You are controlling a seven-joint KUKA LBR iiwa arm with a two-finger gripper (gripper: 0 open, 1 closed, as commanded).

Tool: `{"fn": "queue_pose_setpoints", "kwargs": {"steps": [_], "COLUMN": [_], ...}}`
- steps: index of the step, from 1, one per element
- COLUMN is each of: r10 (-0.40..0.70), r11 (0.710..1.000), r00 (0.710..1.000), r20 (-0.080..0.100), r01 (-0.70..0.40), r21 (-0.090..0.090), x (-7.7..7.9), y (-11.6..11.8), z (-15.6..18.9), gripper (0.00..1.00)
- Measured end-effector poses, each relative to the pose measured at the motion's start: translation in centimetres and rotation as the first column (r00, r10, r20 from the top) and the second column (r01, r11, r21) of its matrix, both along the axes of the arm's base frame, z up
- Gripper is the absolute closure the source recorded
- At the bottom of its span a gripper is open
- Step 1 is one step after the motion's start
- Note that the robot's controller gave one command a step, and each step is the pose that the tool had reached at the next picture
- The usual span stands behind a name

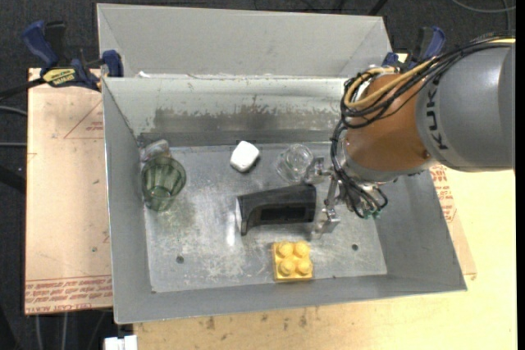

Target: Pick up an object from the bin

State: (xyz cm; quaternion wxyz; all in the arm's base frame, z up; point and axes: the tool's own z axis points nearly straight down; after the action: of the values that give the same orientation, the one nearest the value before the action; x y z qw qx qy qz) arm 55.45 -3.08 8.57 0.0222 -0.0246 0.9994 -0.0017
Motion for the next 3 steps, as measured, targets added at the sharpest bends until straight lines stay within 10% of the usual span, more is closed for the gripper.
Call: {"fn": "queue_pose_setpoints", "kwargs": {"steps": [2,3], "r10": [-0.009,0.032], "r11": [1.000,0.999], "r00": [0.999,0.998], "r20": [-0.041,-0.049], "r01": [0.009,-0.032], "r21": [0.001,0.000], "x": [0.2,4.2], "y": [0.7,6.1], "z": [-0.6,0.2], "gripper": [0.00,0.00]}}
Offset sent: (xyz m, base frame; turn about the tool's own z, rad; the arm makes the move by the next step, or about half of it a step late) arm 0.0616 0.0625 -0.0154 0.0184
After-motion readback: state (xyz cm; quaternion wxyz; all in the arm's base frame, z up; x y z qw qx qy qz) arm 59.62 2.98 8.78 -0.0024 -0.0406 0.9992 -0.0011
